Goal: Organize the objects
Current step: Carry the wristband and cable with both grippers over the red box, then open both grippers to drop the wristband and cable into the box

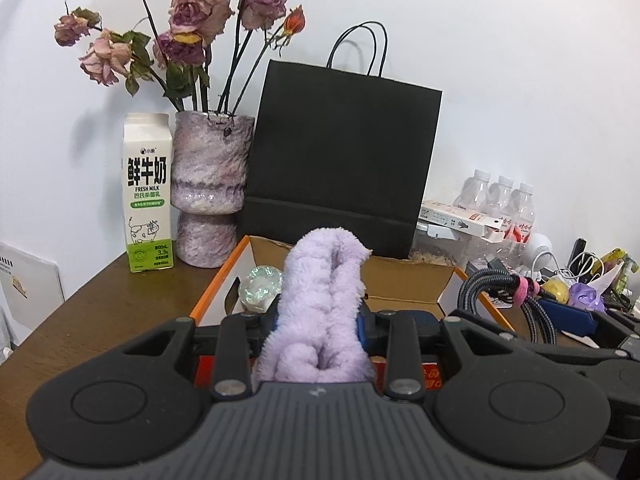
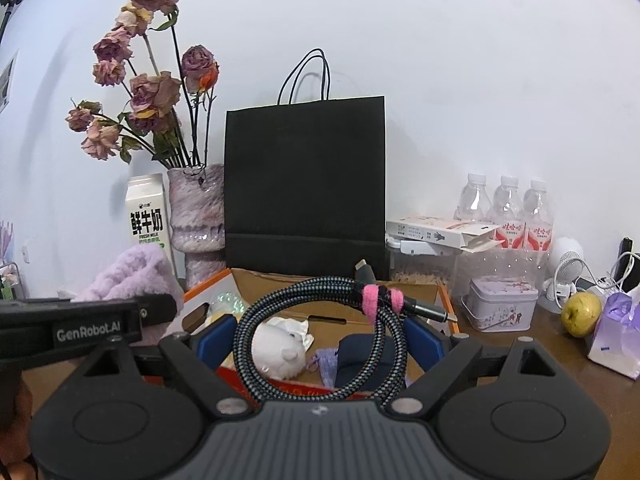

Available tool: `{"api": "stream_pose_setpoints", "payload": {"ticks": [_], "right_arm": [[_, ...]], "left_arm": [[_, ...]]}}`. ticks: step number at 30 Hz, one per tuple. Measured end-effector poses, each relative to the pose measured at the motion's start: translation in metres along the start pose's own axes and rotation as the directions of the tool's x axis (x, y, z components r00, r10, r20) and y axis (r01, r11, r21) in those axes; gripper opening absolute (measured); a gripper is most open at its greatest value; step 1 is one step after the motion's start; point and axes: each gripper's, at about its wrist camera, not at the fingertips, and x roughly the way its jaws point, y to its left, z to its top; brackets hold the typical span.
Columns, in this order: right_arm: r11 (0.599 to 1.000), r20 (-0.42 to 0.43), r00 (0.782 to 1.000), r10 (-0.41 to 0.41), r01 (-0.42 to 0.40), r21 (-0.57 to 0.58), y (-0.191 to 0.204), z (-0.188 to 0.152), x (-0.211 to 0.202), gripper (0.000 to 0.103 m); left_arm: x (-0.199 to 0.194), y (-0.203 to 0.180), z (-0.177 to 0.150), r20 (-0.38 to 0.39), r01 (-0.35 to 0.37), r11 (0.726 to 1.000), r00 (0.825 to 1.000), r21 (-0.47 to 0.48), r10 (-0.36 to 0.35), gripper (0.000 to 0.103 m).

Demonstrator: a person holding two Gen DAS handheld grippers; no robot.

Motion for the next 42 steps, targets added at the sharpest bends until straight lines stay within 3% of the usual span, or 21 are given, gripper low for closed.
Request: {"api": "stream_pose_setpoints", "payload": {"ticks": [19,37,40,42], "right_arm": [[1.000,0.011,1.000,0.001,-0.001,0.001,-0.014,0.019,0.056,0.089],[1.000,-0.066,0.998,-0.018,0.019,0.016,-0.034,0.019,0.112,0.089],[1.000,-0.091,0.996,-0.012,0.013,0.007,-0.033,0.016,0.118,0.089],[1.000,-0.126,0.992,0.012,-0.010,0.020,-0.034,0.013,0.123,0.091]], "left_arm": [[0.060,0.000,0.023,0.000,-0.021,1.000,1.000,-0.017,0.021,0.033],[0.118,0.011,0.029,-0.048,-0.034,0.999,0.998,-0.026,0.033,0.033],[0.121,0.012,0.029,-0.052,-0.030,0.999,0.998,-0.024,0.029,0.041],[0.122,0.014,0.029,-0.054,-0.037,0.999,0.998,-0.034,0.035,0.062]]}}
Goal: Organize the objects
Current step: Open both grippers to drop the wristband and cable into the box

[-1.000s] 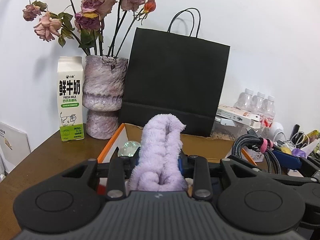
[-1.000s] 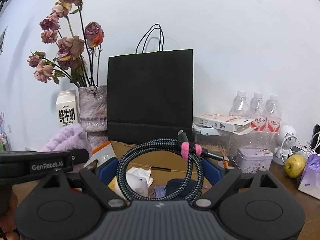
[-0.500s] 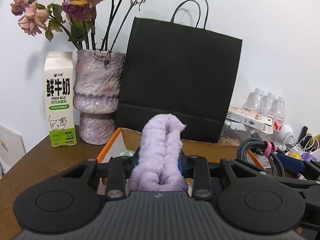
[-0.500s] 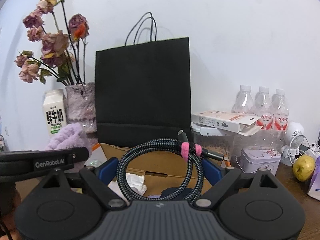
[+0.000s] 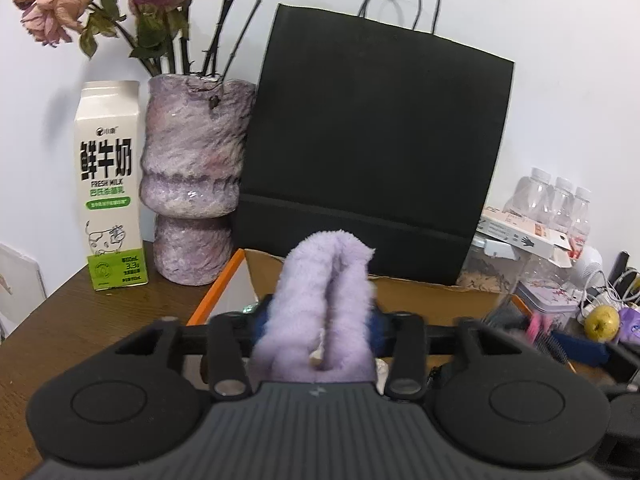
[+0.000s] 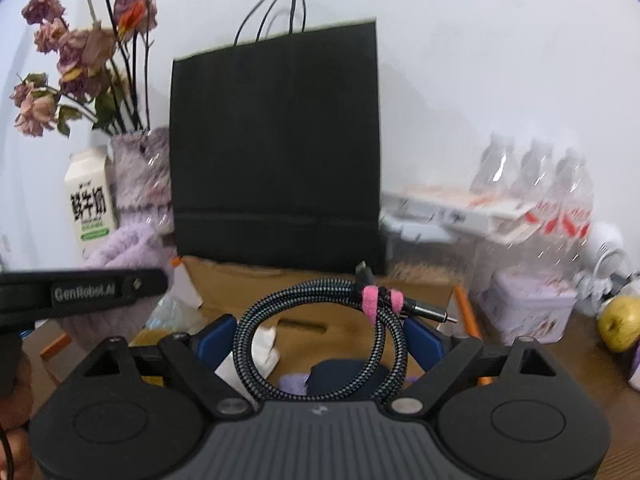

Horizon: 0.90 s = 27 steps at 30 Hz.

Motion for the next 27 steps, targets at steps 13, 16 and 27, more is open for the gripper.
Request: {"api": "stream_pose_setpoints", "payload": {"ticks": [13,16,27], "right_arm": [[0.999,-0.008,0.999,-0.039,0.039,0.006,-0.002,-0.005,0.002,0.103],[0.999,-0.004,0.999,-0.038,0.038,0.004,-0.002,-0.005,0.001,0.103],[0.999,0.039,0.999,-0.035,0.034,0.009,-0.001,-0.006,-0.018,0.103]], "left_arm": [[-0.006,0.003,0.000,0.041,-0.018,1.000,0.999,-0.024,0.019,0.103],[-0.008,0.002,-0.001,0.049,-0.022,0.999,0.999,-0.022,0.023,0.103],[-0.033,-0.001,-0.003,0.101,-0.023,1.000,0.995,-0.002,0.023,0.103]]}}
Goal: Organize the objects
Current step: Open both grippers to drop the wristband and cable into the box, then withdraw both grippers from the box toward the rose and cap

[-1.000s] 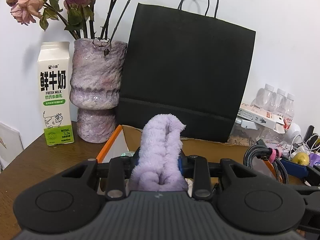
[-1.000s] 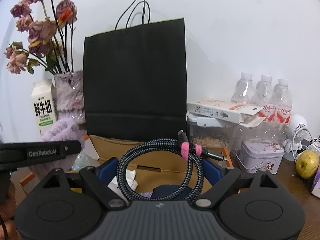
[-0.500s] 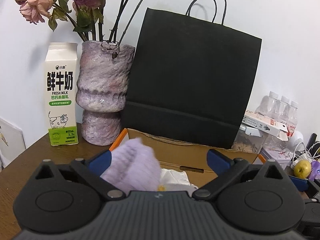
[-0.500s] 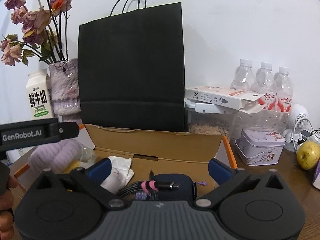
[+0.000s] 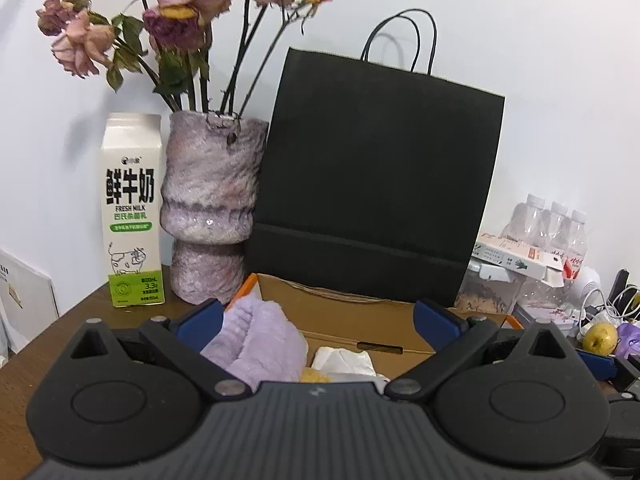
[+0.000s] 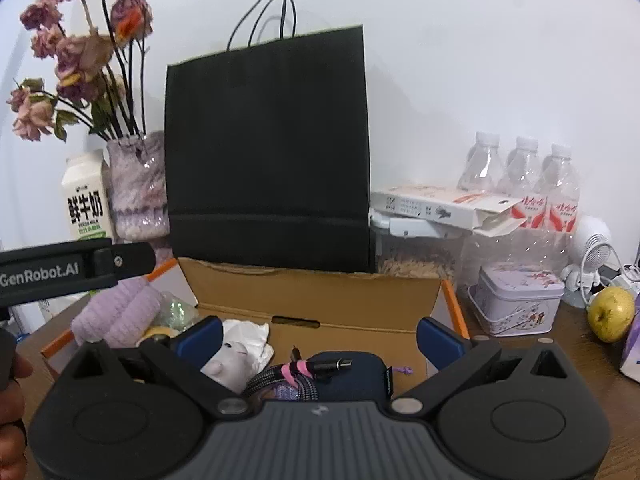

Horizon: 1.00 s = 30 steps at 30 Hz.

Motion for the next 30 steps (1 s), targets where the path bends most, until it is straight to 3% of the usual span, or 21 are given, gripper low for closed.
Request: {"api": "stream_pose_setpoints", "payload": {"ticks": [9,25,30], "right_arm": [[1.000,0.047,0.999,-0.007,0.008,-0.022,0.003,-0.010,-0.033,0.103],[0.999,0.050,0.999,-0.008,0.010,-0.034,0.012,-0.040,-0.090,0.103],[0.999,0.041,0.999,-0.001,0.002,-0.038,0.016,-0.053,-0.110,0.103]], "left_arm": [[-0.026,0.007,-0.008,0.015,0.013,1.000,1.000,0.017,-0.013,0.103],[-0.096,0.028,-0.025,0.106,0.040,0.999,0.994,0.002,-0.040,0.103],[-0.116,0.031,-0.033,0.091,0.072,0.997,0.993,0.014,-0.073,0.103]]}}
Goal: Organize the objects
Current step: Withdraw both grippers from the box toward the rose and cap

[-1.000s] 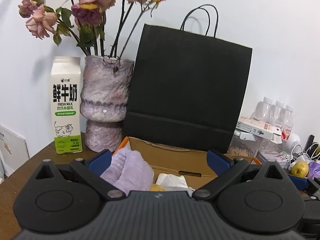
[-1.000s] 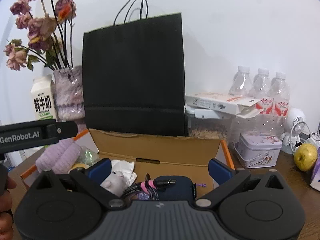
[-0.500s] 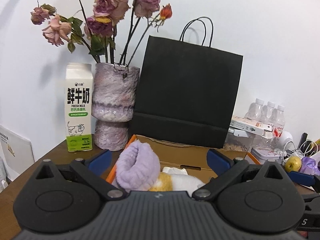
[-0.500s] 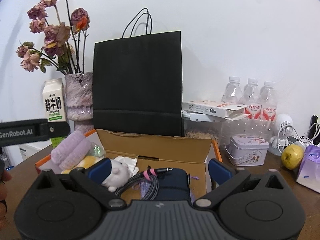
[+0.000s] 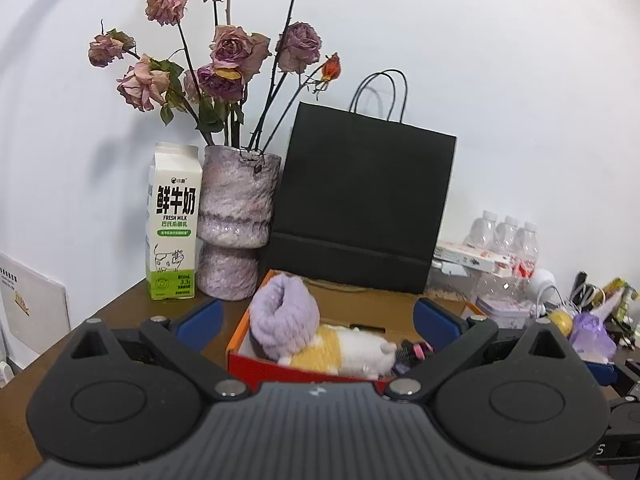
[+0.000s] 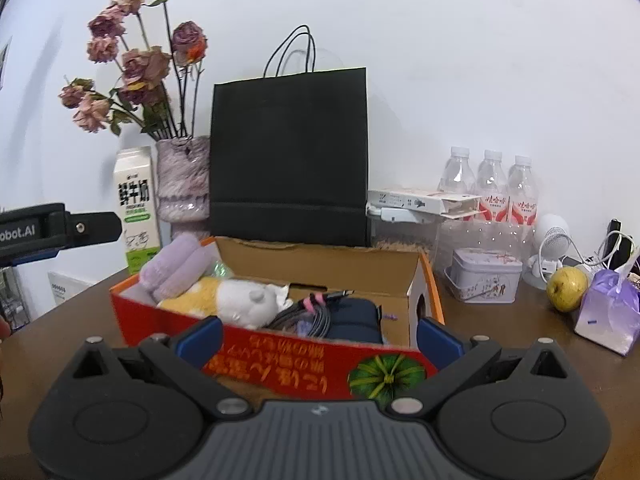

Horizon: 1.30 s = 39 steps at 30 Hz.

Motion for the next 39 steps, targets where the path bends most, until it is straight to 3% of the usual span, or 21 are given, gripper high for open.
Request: {"api": "stream_pose_setpoints", "payload": {"ticks": [16,28,39], "right_arm": [[0.999,-0.068,0.997,0.035,-0.037,-0.037,0.024,-0.039,-0.057,0.103],[0.998,-0.107,0.992,0.060,-0.063,-0.024,0.040,-0.059,-0.088,0.103],[0.991,-0.191,0.976,0.101,-0.117,-0.072,0.070,-0.073,-0.088,0.103]], "left_arm": [[-0.060,0.011,-0.029,-0.113,0.040,0.997,0.993,0.073,-0.031,0.103],[-0.089,0.044,-0.053,-0.181,-0.008,0.998,0.983,0.055,0.018,0.103],[-0.105,0.080,-0.056,-0.208,-0.040,0.999,0.977,0.006,0.041,0.103]]}}
